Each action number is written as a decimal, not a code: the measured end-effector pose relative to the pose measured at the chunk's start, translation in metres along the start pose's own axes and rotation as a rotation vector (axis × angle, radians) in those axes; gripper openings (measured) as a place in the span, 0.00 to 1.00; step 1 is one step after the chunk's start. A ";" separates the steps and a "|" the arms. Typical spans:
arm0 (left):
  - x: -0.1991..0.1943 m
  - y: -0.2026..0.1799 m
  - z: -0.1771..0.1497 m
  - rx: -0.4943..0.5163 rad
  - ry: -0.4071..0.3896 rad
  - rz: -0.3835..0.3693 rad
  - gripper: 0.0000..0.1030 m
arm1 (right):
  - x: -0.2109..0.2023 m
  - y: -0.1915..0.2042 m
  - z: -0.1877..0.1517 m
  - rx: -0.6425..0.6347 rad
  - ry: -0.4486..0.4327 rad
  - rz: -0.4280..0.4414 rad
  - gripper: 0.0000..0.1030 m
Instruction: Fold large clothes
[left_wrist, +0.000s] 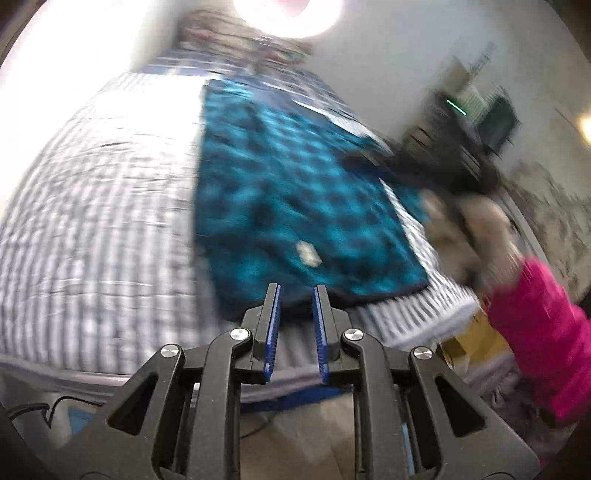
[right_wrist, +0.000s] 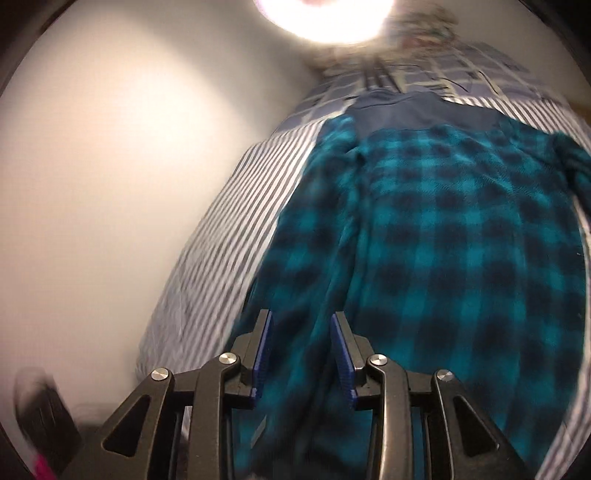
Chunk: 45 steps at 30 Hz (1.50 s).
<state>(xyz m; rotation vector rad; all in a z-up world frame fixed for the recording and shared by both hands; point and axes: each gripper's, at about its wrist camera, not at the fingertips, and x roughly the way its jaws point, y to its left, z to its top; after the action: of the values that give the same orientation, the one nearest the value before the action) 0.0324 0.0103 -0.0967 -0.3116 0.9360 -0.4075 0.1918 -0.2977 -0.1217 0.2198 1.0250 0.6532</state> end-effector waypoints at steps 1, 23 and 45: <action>0.000 0.007 0.002 -0.031 -0.005 0.007 0.14 | 0.008 -0.003 -0.007 -0.020 0.011 0.000 0.34; 0.089 0.029 0.002 -0.011 0.149 0.148 0.14 | 0.045 0.013 -0.108 -0.190 0.185 -0.096 0.33; 0.029 -0.114 0.068 0.239 -0.030 -0.017 0.38 | -0.173 -0.077 -0.117 0.044 -0.190 -0.399 0.62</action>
<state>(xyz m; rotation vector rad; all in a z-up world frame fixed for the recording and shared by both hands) 0.0810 -0.0981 -0.0298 -0.1068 0.8456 -0.5234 0.0631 -0.4773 -0.0933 0.1078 0.8680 0.2423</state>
